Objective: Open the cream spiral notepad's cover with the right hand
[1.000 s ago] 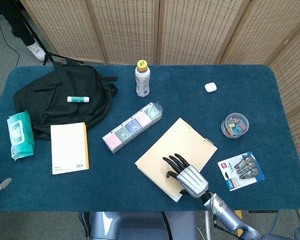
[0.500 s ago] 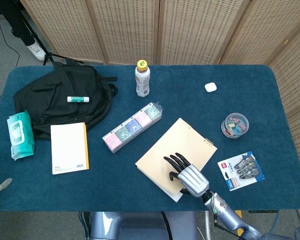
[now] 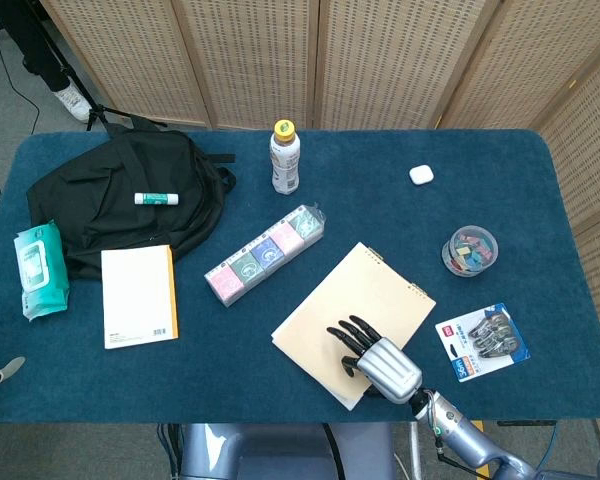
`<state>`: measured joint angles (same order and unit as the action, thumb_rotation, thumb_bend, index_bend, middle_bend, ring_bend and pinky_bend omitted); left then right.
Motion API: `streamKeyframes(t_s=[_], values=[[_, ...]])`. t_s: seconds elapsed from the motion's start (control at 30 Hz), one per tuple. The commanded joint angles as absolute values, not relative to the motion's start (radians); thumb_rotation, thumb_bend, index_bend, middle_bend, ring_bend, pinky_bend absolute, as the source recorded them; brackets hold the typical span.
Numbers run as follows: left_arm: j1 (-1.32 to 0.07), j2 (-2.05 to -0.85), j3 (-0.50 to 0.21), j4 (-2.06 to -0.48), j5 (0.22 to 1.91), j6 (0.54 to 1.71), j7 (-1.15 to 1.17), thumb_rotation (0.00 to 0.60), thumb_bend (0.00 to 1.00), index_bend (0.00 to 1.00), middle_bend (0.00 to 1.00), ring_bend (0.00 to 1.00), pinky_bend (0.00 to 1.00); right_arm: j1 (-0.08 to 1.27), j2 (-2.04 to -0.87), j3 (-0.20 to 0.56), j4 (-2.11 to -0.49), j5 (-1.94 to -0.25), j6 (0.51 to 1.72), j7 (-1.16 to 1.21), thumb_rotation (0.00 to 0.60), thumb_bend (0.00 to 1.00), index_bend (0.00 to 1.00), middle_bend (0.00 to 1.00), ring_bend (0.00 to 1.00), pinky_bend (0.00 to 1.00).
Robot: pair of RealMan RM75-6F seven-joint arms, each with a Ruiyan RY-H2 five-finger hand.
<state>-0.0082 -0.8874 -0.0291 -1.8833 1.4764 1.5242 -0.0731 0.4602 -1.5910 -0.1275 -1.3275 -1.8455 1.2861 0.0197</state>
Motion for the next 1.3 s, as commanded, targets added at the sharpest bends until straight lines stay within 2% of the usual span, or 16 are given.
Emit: streamKeyframes(t_s=[0.03, 0.23, 0.43, 0.6, 0.9, 1.1, 1.3], values=[[-0.009, -0.888, -0.029, -1.883, 1.476, 1.523, -0.07, 0.6, 0.0, 0.0, 0.0, 0.0, 0.0, 0.459, -1.57, -0.147, -1.343, -1.863, 1.288, 0.018, 0.6, 0.75, 0.67, 0.1, 0.0, 0.0], [-0.01, -0.891, -0.029, -1.886, 1.475, 1.521, -0.059, 0.6, 0.0, 0.0, 0.0, 0.0, 0.0, 0.464, -1.528, -0.181, -1.391, -1.897, 1.295, 0.028, 0.6, 0.75, 0.68, 0.1, 0.0, 0.0], [-0.009, -0.893, -0.028, -1.887, 1.475, 1.522, -0.056, 0.6, 0.0, 0.0, 0.0, 0.0, 0.0, 0.474, -1.5, -0.161, -1.445, -1.897, 1.312, 0.032, 0.6, 0.75, 0.68, 0.1, 0.0, 0.0], [-0.01, -0.891, -0.028, -1.888, 1.472, 1.519, -0.054, 0.6, 0.0, 0.0, 0.0, 0.0, 0.0, 0.489, -1.476, -0.088, -1.503, -1.833, 1.312, 0.039, 0.6, 0.75, 0.68, 0.1, 0.0, 0.0], [-0.01, -0.888, -0.028, -1.888, 1.469, 1.516, -0.063, 0.6, 0.0, 0.0, 0.0, 0.0, 0.0, 0.532, -1.394, 0.103, -1.576, -1.582, 1.242, 0.104, 0.6, 0.75, 0.69, 0.1, 0.0, 0.0], [-0.012, -0.887, -0.028, -1.89, 1.466, 1.512, -0.061, 0.6, 0.0, 0.0, 0.0, 0.0, 0.0, 0.552, -1.347, 0.207, -1.522, -1.404, 1.171, 0.162, 0.6, 0.75, 0.69, 0.11, 0.0, 0.0], [-0.016, -0.889, -0.031, -1.893, 1.455, 1.504, -0.053, 0.6, 0.0, 0.0, 0.0, 0.0, 0.0, 0.57, -1.335, 0.298, -1.38, -1.23, 1.091, 0.235, 0.6, 0.77, 0.69, 0.11, 0.0, 0.0]])
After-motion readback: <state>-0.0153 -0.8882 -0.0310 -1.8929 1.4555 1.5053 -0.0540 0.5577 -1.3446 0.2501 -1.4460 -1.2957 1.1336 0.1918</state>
